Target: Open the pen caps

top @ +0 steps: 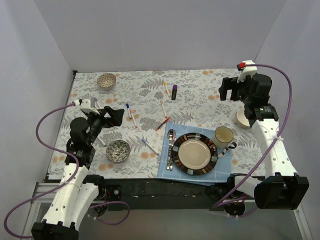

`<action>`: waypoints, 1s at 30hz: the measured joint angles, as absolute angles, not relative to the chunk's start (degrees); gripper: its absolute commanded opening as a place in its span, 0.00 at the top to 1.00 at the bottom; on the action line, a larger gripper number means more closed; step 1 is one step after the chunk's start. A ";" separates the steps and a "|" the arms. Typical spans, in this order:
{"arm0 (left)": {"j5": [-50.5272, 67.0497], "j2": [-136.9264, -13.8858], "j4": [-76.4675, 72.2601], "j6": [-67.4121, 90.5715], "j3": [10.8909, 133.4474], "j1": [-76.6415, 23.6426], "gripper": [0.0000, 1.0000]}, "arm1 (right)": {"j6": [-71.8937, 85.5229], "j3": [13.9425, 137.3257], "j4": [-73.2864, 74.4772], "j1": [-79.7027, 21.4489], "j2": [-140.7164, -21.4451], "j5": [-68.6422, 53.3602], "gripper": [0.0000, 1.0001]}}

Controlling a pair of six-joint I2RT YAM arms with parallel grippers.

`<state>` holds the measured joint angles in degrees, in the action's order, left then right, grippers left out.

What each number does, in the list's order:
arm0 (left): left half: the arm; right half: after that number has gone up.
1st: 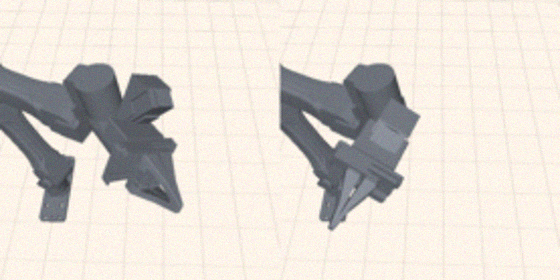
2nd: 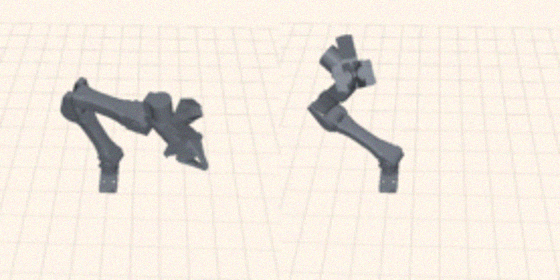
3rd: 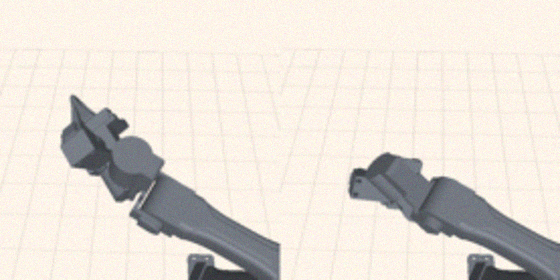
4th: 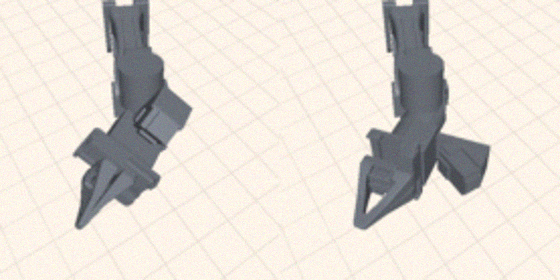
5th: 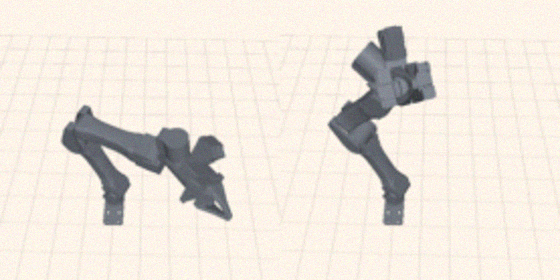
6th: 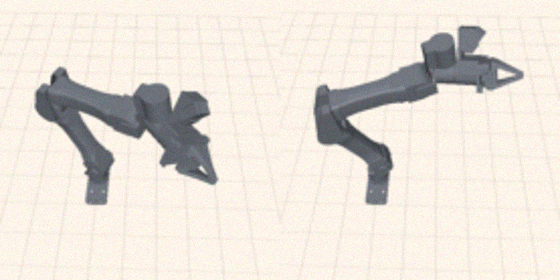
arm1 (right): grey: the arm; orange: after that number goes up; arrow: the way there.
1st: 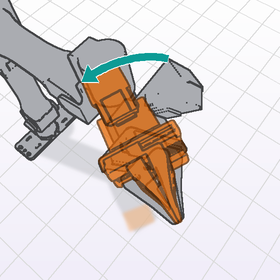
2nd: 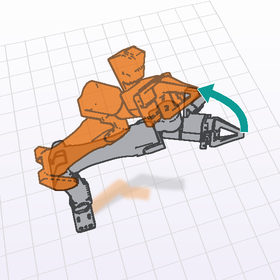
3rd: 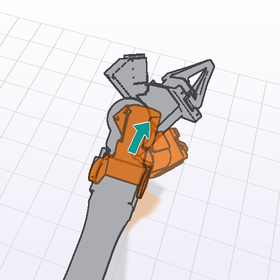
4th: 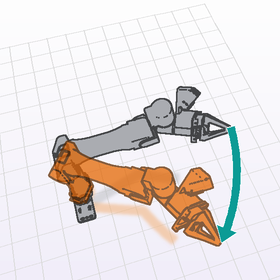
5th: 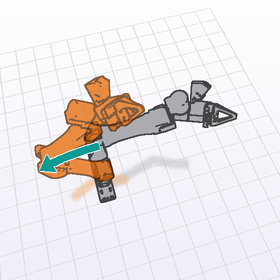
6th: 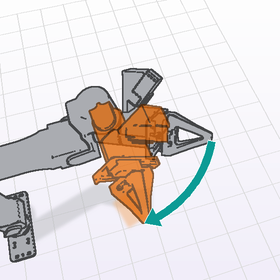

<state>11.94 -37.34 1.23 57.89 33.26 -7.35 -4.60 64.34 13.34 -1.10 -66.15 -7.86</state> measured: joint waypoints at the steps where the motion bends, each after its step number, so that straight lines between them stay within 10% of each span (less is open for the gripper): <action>1: 11.97 -37.36 1.23 57.89 33.26 -7.35 0.02 | -4.51 64.34 13.39 -1.10 -66.17 -8.16 0.02; 17: 11.99 -42.70 2.72 62.04 33.78 -7.35 0.02 | -14.57 59.72 12.93 -7.38 -66.87 -36.21 0.02; 30: 5.32 -62.17 11.46 73.19 40.16 -7.35 0.35 | -27.24 53.45 16.58 -12.56 -72.05 -53.01 0.03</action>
<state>5.32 -62.17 11.46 73.19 40.16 -7.35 -27.24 53.45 16.58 -12.56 -72.05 -53.01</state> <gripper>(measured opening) 0.667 0.979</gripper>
